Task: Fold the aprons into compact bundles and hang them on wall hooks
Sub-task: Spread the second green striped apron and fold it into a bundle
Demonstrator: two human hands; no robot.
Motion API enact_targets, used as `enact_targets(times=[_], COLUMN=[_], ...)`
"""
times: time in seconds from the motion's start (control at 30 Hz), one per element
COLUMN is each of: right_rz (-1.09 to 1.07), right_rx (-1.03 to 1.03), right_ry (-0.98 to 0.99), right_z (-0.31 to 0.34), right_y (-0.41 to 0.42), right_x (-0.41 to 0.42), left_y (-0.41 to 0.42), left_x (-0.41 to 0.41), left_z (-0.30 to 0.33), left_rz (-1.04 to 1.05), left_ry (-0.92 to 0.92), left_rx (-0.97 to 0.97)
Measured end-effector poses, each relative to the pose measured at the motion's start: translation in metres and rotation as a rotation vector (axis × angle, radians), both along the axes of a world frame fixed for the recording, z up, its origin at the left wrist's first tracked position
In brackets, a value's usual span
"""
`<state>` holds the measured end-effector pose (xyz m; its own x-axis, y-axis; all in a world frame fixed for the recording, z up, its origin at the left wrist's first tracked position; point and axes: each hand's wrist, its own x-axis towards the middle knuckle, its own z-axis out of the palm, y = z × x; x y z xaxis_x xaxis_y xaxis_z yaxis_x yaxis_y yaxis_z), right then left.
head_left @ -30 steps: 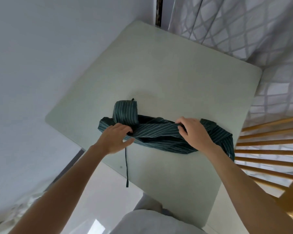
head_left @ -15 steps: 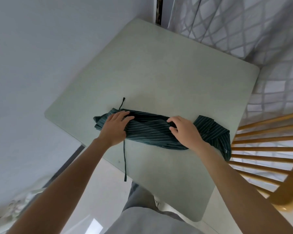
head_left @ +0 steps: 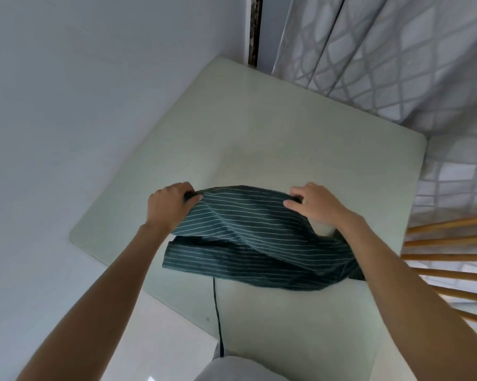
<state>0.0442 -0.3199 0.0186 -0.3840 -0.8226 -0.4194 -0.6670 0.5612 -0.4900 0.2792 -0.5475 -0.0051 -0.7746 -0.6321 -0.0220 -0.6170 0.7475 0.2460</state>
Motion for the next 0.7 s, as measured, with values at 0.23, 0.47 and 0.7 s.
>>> enact_targets(times=[0.23,0.47,0.7], right_rz=[-0.039,-0.337,-0.362], right_rx=[0.042,-0.210,-0.069], right_ry=[0.188,0.637,0.274], right_z=[0.025,0.004,-0.072], right_y=[-0.045,-0.102,-0.117], right_x=[-0.075,-0.134,-0.131], left_y=[-0.070,-0.110,-0.093], left_x=[-0.084,-0.166,-0.186], left_z=[0.004,-0.011,-0.067], left_rz=[-0.056,-0.088,-0.222], left_ry=[0.008,0.282,0.037], left_rx=[0.060,0.042,0.109])
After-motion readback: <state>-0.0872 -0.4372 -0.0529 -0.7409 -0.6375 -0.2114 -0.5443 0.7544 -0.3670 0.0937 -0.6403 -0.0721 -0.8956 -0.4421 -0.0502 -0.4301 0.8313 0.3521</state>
